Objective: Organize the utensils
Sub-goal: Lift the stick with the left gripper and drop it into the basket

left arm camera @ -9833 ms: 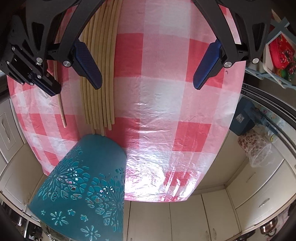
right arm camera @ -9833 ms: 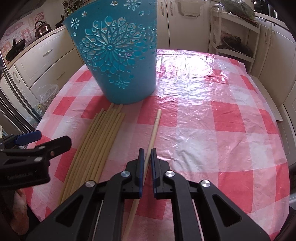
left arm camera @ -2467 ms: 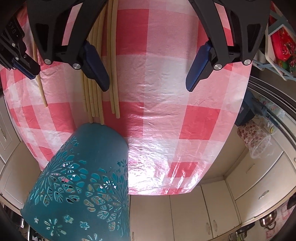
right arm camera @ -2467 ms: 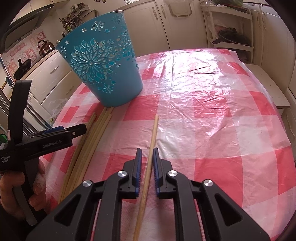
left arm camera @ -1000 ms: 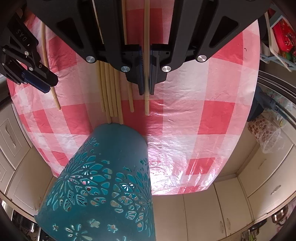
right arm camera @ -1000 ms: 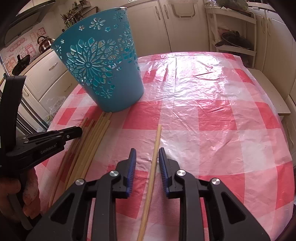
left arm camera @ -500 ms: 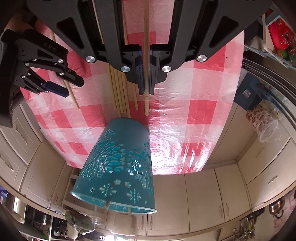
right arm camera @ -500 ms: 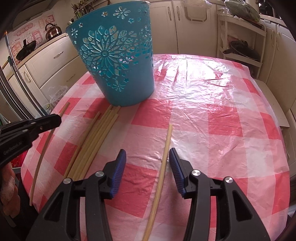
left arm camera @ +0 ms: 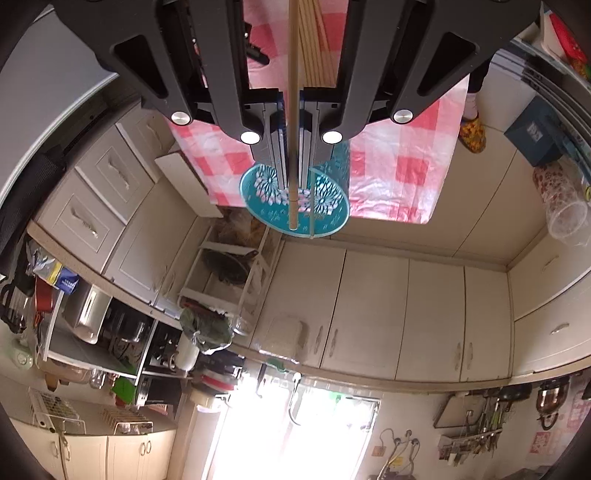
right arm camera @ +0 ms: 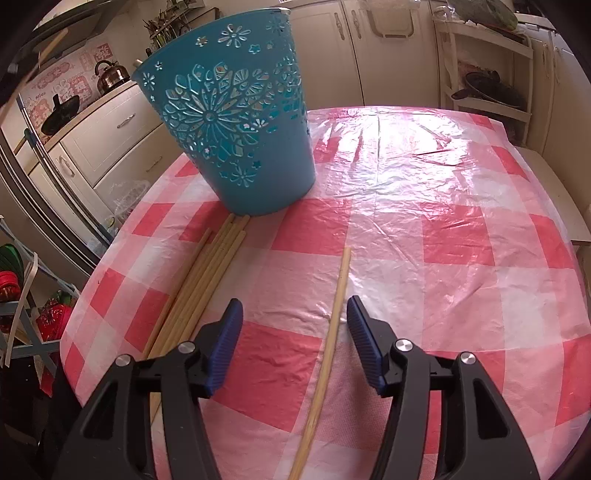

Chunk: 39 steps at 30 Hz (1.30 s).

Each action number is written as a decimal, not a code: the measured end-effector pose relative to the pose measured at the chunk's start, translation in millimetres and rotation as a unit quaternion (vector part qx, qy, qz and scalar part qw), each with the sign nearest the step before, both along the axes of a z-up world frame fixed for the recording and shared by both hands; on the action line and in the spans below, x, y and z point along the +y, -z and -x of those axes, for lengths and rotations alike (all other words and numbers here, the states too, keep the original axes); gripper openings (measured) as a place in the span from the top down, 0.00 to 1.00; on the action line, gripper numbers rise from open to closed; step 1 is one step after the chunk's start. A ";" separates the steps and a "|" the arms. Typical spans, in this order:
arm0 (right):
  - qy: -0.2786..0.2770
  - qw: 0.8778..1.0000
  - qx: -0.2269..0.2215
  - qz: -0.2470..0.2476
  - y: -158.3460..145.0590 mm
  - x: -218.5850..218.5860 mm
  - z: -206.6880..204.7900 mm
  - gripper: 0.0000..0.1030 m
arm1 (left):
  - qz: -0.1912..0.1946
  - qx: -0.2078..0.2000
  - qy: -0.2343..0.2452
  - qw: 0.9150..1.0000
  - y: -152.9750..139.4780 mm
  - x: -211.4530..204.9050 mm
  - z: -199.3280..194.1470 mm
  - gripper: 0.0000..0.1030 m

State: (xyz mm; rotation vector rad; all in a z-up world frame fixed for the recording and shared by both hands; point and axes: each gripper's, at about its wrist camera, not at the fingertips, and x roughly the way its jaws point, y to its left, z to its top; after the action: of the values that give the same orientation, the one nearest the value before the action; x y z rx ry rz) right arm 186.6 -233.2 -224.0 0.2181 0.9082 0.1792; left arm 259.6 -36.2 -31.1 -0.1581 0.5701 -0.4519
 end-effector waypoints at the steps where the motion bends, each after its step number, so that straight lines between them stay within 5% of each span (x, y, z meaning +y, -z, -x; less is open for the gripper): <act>1: 0.000 1.000 0.000 -0.001 -0.1 -0.1 0.0 0.44 | 0.004 -0.009 -0.001 1.000 -7.0 -2.6 -3.5 0.95; 12: -0.002 1.000 -0.002 -0.011 -0.1 -0.9 0.6 0.42 | 0.052 -0.092 -0.061 0.993 -47.6 -38.9 -75.6 0.95; 23: -0.010 1.000 -0.003 -0.016 0.5 -0.6 -1.6 0.36 | 0.066 -0.092 -0.131 0.985 -6.9 -60.6 -143.9 0.95; 36: -0.012 1.000 -0.004 -0.019 0.5 -0.3 -2.3 0.34 | -0.031 -0.056 -0.102 0.993 44.3 -83.3 -138.1 0.95; 39: -0.012 1.000 -0.004 -0.020 0.6 -0.3 -2.4 0.34 | -0.051 -0.045 -0.105 0.992 52.4 -76.1 -128.7 0.85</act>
State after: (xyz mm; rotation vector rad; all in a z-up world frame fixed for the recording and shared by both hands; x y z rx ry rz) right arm 189.0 -233.5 -224.6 0.2437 0.9006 0.2210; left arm 388.4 -112.3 -83.6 -0.0972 0.4807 -0.2243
